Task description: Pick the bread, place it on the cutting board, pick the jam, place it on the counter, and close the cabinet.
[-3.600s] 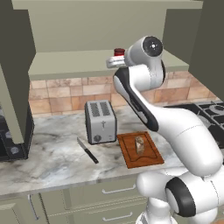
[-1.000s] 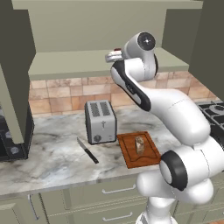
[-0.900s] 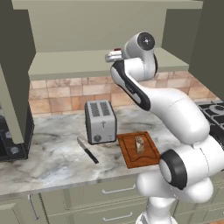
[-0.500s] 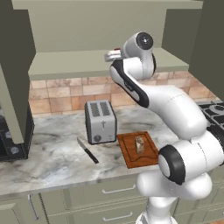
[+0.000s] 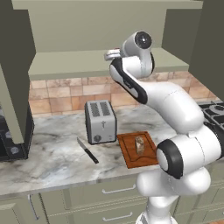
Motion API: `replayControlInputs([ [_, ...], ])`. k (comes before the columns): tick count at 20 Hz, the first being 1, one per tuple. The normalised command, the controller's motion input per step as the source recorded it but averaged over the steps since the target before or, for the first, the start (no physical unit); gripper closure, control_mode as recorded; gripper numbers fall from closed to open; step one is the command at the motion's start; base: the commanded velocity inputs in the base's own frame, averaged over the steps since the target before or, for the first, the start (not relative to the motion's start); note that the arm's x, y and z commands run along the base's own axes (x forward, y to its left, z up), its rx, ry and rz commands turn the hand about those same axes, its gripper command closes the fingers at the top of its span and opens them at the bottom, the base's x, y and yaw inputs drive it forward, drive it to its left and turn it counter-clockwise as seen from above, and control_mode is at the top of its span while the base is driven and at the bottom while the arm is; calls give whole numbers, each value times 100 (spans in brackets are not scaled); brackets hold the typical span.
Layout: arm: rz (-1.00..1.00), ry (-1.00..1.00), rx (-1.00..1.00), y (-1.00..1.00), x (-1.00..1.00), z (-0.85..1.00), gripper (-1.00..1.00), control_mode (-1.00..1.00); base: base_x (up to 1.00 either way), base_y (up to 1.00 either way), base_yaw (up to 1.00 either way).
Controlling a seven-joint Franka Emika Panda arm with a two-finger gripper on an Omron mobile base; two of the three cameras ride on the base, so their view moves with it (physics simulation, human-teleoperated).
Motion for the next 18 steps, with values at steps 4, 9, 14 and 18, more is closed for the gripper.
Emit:
replayControlInputs([
  [4,0,0,0,-3,12,0,-100,-100,0,0,0],
  [9,0,0,0,-5,9,-3,-100,-100,0,0,0],
  [14,0,0,0,-1,10,-5,-100,-100,0,0,0],
  [18,0,0,0,0,11,-5,-100,-100,0,0,0],
])
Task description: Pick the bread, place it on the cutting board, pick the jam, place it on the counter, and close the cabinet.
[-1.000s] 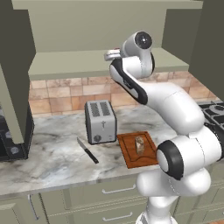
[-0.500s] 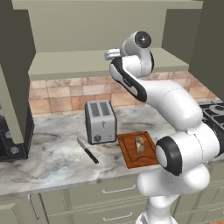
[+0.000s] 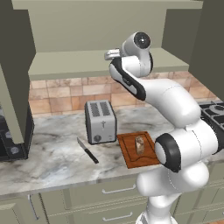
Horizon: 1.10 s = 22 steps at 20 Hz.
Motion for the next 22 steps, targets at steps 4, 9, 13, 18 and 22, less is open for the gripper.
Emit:
replayControlInputs([
  [4,0,0,0,0,10,-6,-100,-100,0,0,0],
  [9,0,0,0,0,9,-5,-100,-100,0,0,0],
  [13,0,0,0,0,8,-3,-100,-100,0,0,0],
  [18,0,0,0,0,8,-1,100,-100,0,0,0],
  [22,0,0,0,0,1,0,100,-100,0,0,0],
])
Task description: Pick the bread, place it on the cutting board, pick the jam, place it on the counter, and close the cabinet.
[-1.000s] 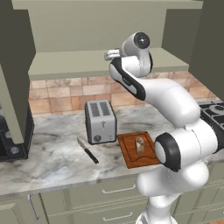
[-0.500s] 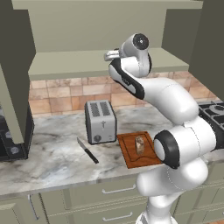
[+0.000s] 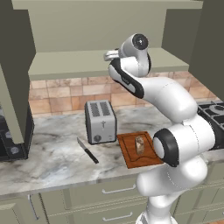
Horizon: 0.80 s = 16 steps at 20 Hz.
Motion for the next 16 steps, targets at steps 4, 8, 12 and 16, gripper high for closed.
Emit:
replayControlInputs([
  [4,0,0,0,0,0,0,100,-100,0,0,0],
  [8,0,0,0,0,0,0,100,-100,0,0,0],
  [12,0,0,0,0,-9,0,100,-100,0,0,0],
  [16,0,0,0,-8,-41,0,100,-100,0,0,0],
])
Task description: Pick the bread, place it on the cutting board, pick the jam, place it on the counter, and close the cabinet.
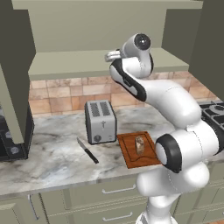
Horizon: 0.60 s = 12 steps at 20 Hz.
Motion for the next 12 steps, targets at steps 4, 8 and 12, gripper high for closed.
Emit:
replayControlInputs([
  [4,0,0,0,-16,-54,0,100,-100,0,0,0],
  [8,0,0,0,-27,-69,0,100,-100,0,0,0],
  [12,0,0,0,-30,-69,0,100,-100,0,0,0],
])
